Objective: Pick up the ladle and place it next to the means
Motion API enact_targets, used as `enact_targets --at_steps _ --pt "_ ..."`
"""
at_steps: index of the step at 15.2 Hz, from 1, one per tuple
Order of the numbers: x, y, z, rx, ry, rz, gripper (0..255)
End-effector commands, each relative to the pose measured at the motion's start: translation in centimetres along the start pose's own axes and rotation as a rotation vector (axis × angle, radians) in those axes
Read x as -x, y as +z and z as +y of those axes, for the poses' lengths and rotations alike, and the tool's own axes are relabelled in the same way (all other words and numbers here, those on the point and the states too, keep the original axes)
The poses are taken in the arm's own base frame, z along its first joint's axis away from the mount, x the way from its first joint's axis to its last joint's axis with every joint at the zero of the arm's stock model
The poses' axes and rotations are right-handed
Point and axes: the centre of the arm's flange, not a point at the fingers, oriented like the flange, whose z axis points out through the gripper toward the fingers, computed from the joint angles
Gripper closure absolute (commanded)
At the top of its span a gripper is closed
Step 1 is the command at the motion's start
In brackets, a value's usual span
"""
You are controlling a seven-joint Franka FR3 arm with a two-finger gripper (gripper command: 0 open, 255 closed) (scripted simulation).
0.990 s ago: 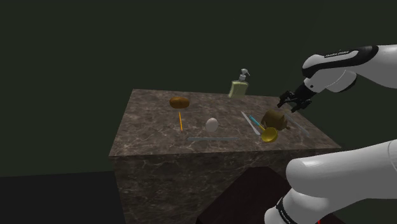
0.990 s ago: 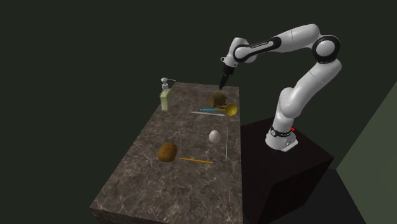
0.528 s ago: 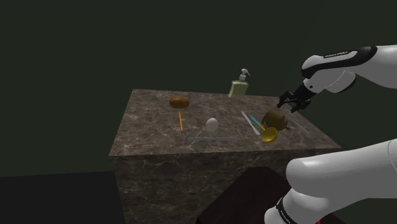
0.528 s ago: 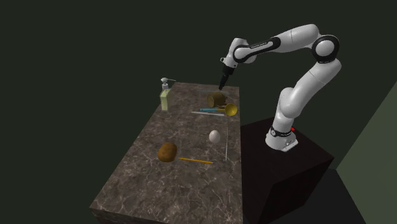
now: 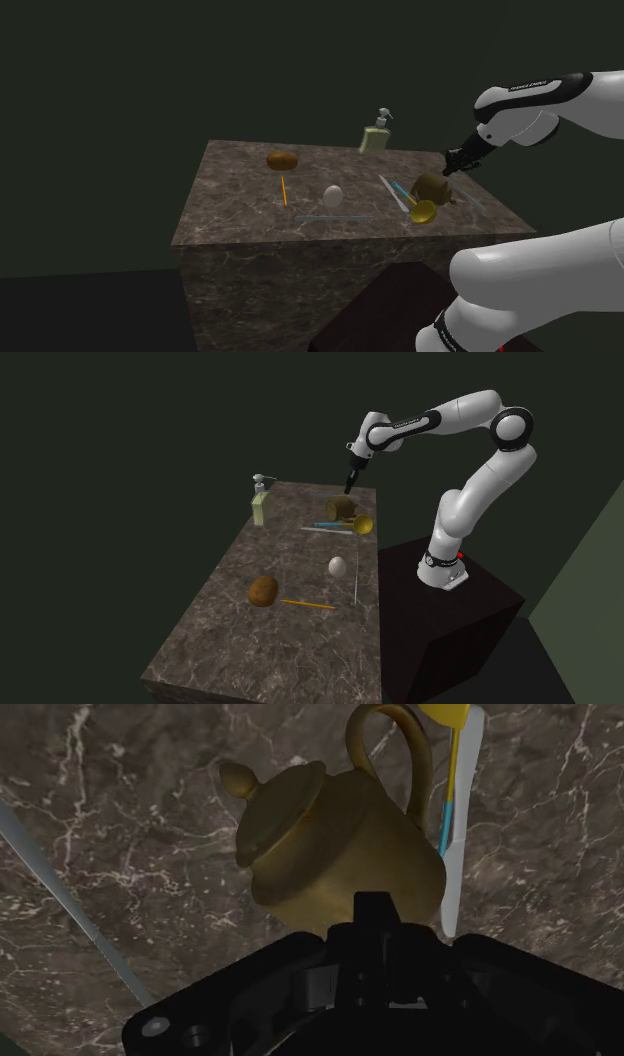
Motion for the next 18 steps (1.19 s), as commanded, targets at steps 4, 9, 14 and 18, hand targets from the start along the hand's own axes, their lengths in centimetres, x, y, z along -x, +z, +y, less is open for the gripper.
enact_targets --at_steps 4,9,14,18 --pt "-1.1 1.0 -1.0 0.014 -0.010 -0.038 0" --pt "-5.7 6.5 -5.9 0.083 -0.061 -0.228 0" --pt "-8.9 13.2 -10.6 0.153 -0.112 -0.418 0" --pt "-8.4 15.2 -10.7 0.159 -0.116 -0.433 0"
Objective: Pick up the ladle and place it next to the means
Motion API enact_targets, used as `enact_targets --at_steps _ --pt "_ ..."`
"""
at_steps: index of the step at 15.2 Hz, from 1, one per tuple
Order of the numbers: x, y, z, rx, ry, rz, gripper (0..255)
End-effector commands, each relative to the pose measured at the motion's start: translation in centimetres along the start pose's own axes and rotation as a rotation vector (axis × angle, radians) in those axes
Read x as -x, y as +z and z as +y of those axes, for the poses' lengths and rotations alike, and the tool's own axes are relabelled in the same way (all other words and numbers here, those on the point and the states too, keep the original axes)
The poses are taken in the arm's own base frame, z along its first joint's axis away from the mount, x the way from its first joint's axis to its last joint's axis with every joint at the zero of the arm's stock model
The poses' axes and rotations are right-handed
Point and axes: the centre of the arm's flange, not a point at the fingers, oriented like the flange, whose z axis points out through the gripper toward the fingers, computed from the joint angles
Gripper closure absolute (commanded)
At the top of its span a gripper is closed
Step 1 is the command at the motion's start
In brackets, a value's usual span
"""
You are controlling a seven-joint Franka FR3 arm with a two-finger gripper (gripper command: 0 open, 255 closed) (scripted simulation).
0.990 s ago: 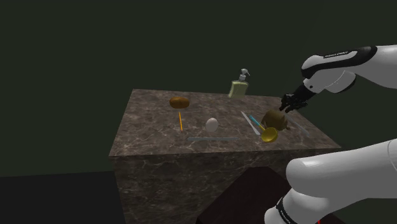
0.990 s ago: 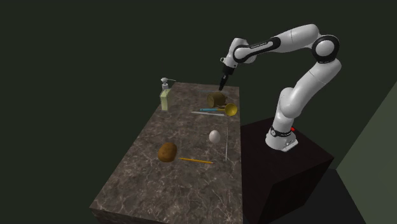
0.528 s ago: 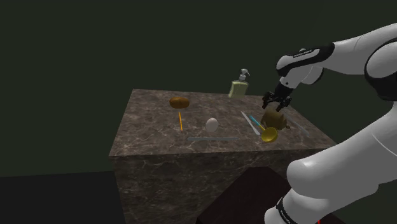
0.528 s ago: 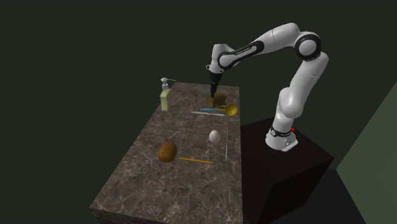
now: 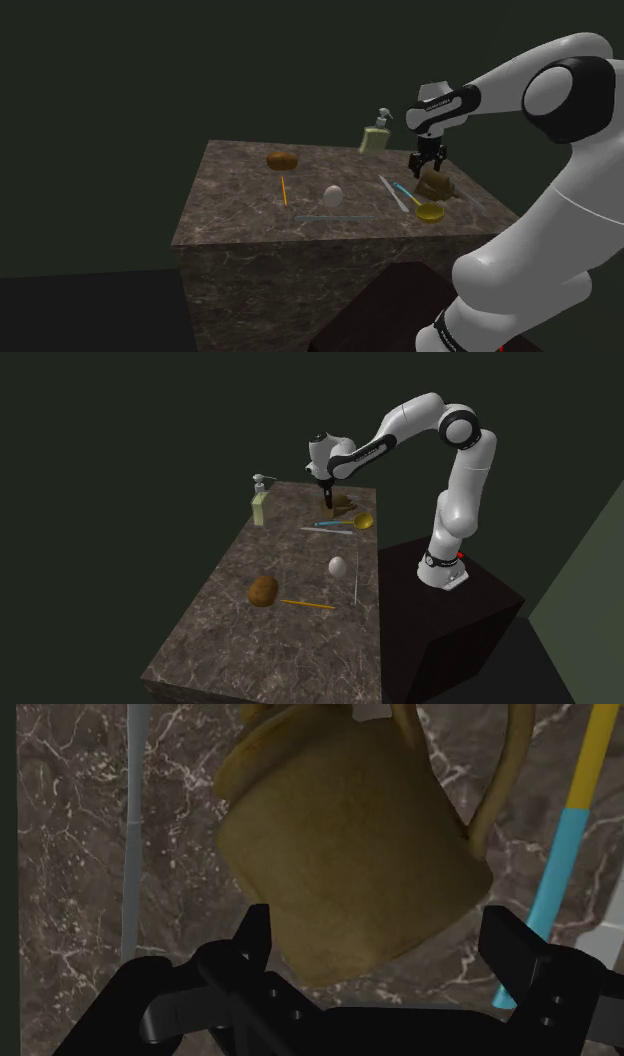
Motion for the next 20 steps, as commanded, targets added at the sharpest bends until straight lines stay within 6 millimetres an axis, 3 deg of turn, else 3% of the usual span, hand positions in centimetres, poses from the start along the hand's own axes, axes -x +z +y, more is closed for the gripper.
enact_targets --at_steps 1,2,13,20 --pt "0.0 0.0 0.0 0.000 0.000 0.000 0" --pt "0.0 0.0 0.0 0.000 0.000 0.000 0" --pt "13.2 1.1 -12.1 0.067 0.091 0.262 0" --pt "12.3 4.7 -11.8 0.067 0.091 0.262 0"
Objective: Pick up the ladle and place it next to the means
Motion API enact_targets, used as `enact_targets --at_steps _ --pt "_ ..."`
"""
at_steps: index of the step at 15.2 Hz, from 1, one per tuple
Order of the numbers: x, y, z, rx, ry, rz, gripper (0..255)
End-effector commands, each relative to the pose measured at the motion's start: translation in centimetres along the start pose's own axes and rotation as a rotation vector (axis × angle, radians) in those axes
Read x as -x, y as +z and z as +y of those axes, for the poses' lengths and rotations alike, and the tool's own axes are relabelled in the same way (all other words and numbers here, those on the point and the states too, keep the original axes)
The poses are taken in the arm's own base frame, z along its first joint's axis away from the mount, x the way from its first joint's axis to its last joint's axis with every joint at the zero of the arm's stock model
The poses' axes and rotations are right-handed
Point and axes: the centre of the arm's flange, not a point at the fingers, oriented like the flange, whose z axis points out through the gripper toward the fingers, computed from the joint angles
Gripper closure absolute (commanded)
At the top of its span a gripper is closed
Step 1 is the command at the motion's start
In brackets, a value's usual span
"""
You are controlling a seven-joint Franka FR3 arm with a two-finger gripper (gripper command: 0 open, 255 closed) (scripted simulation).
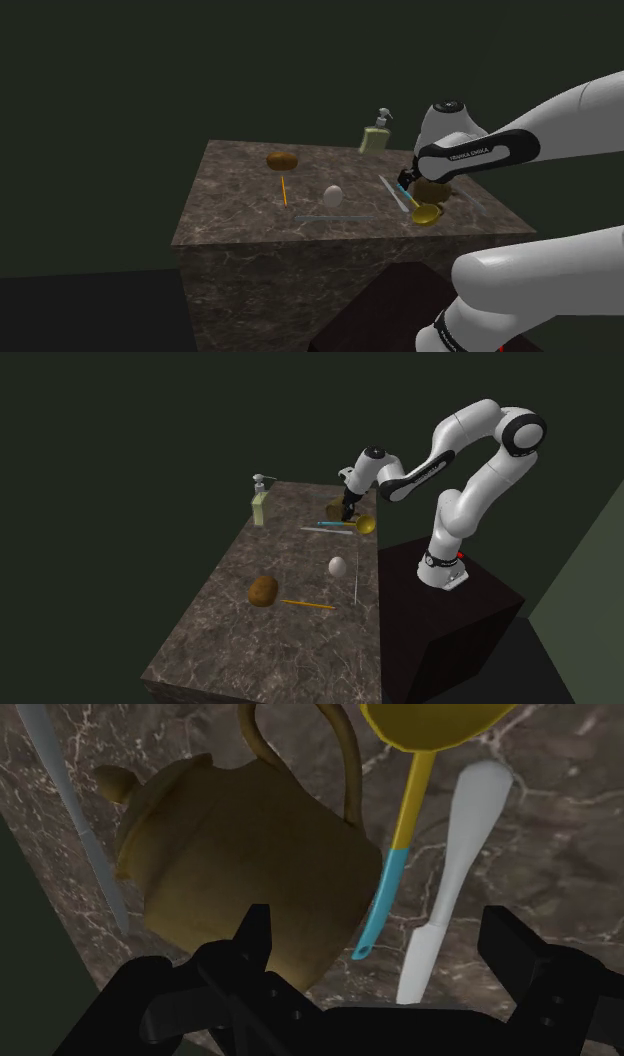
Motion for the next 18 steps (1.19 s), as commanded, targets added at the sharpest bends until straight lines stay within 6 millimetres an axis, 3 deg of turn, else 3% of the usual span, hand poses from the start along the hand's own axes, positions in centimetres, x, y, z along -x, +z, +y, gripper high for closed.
enact_targets --at_steps 1,9,10,13,14,15,17,18 --pt "2.3 4.7 -0.7 -0.014 -0.025 -0.149 0" --pt "2.3 4.7 -0.7 -0.014 -0.025 -0.149 0" --pt "2.2 4.2 0.2 -0.016 -0.025 -0.150 255" --pt "3.3 3.5 1.3 -0.021 -0.024 -0.148 255" --pt "3.4 4.2 1.4 -0.021 -0.023 -0.148 255" --pt "2.1 4.8 0.9 -0.018 -0.023 -0.148 255" --pt "3.2 4.6 -1.0 -0.012 -0.022 -0.148 255" --pt "3.1 5.8 -0.3 -0.017 -0.021 -0.148 255"
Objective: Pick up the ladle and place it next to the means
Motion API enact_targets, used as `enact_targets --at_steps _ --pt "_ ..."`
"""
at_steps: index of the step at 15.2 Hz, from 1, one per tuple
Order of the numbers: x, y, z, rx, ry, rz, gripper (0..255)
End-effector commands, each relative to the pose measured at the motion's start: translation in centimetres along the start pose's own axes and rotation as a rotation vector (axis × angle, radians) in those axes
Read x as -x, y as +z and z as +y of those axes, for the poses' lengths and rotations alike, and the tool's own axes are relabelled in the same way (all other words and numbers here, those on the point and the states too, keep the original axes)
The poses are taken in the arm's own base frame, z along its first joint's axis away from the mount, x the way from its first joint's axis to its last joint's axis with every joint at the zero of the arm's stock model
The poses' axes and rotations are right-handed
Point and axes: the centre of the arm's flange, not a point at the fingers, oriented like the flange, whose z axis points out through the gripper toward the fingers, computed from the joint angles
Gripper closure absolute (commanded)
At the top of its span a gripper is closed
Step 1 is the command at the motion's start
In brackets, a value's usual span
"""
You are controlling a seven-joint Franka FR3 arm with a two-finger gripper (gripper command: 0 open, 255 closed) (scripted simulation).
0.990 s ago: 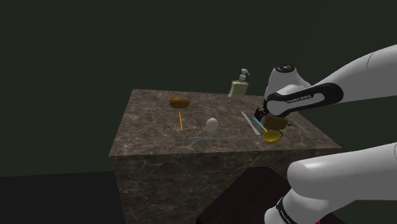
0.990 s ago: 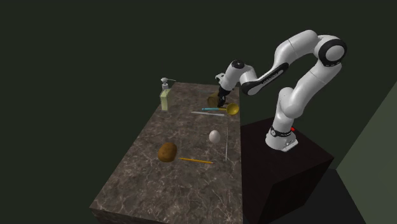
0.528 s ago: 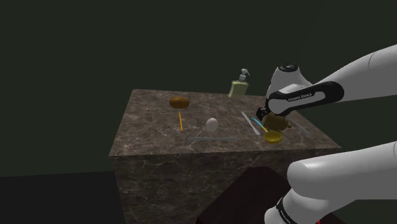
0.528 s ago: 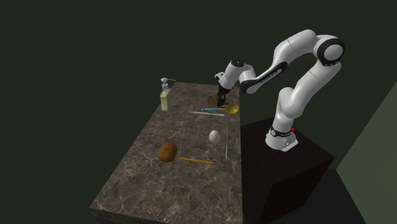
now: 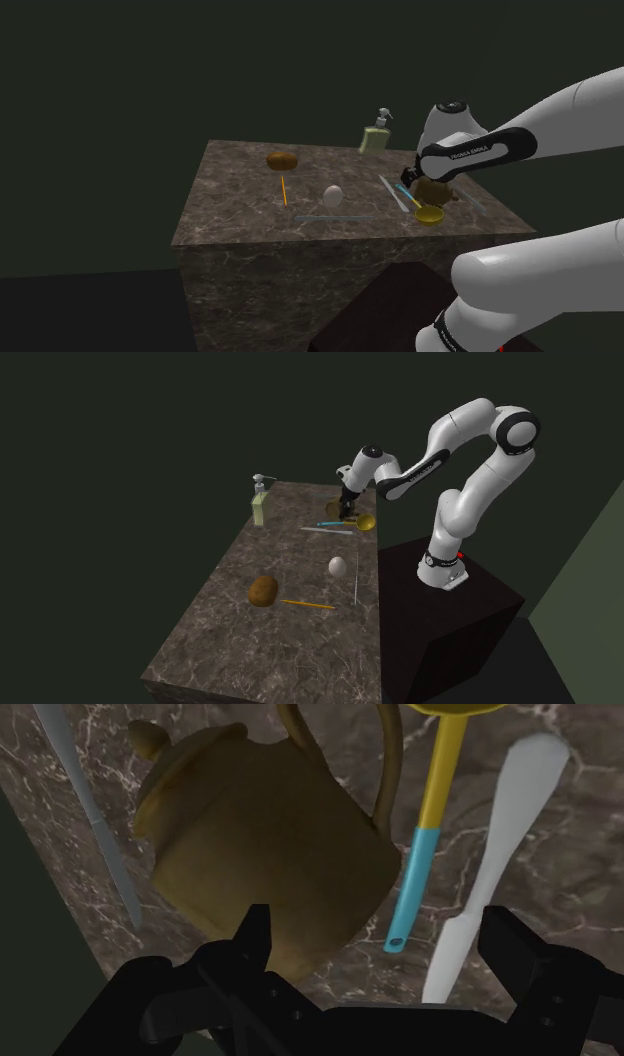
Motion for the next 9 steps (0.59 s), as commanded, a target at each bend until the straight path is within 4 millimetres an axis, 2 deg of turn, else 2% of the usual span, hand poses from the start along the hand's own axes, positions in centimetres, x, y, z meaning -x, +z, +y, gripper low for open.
enact_targets --at_steps 1,9 --pt "3.2 3.8 -2.4 -0.022 -0.031 -0.166 255" --pt "2.0 -0.1 -1.0 -0.022 -0.031 -0.166 255"
